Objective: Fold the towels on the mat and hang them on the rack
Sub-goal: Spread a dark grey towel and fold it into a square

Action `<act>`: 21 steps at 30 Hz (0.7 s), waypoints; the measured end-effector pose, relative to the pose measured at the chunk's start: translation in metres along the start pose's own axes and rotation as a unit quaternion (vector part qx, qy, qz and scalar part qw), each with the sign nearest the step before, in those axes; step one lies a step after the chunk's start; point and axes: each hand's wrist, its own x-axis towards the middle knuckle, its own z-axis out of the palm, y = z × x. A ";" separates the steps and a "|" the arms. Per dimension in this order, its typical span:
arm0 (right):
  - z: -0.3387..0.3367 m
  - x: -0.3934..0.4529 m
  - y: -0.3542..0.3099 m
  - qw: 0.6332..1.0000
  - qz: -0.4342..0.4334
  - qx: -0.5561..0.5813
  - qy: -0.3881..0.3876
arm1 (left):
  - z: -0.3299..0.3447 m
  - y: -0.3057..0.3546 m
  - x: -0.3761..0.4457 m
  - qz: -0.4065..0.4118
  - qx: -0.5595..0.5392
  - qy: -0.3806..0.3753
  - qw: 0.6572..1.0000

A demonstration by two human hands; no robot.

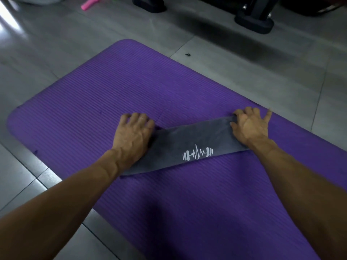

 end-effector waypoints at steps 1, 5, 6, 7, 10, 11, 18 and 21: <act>-0.002 -0.001 -0.003 1.000 0.013 -0.010 0.004 | 0.004 0.010 0.000 0.054 -0.060 0.021 0.996; -0.005 -0.019 -0.050 0.991 -0.027 0.067 0.116 | 0.021 0.037 -0.012 0.083 -0.168 -0.110 0.976; 0.000 -0.029 -0.070 0.980 -0.083 0.120 0.135 | 0.025 0.035 -0.015 0.076 -0.158 -0.137 0.975; 0.007 -0.041 -0.090 0.966 -0.150 0.167 0.125 | 0.028 0.032 -0.016 0.076 -0.148 -0.153 0.974; 0.028 -0.059 -0.113 0.948 -0.288 0.128 0.037 | 0.031 0.024 -0.015 0.064 -0.129 -0.158 0.977; 0.030 -0.052 -0.102 0.949 -0.299 0.092 0.026 | 0.032 0.024 -0.014 0.050 -0.126 -0.153 0.979; 0.039 -0.003 0.035 0.989 -0.138 -0.007 -0.049 | 0.035 0.027 -0.015 0.022 -0.133 -0.145 0.980; 0.031 0.001 0.028 0.999 -0.003 -0.003 -0.053 | 0.035 0.028 -0.015 0.015 -0.128 -0.149 0.980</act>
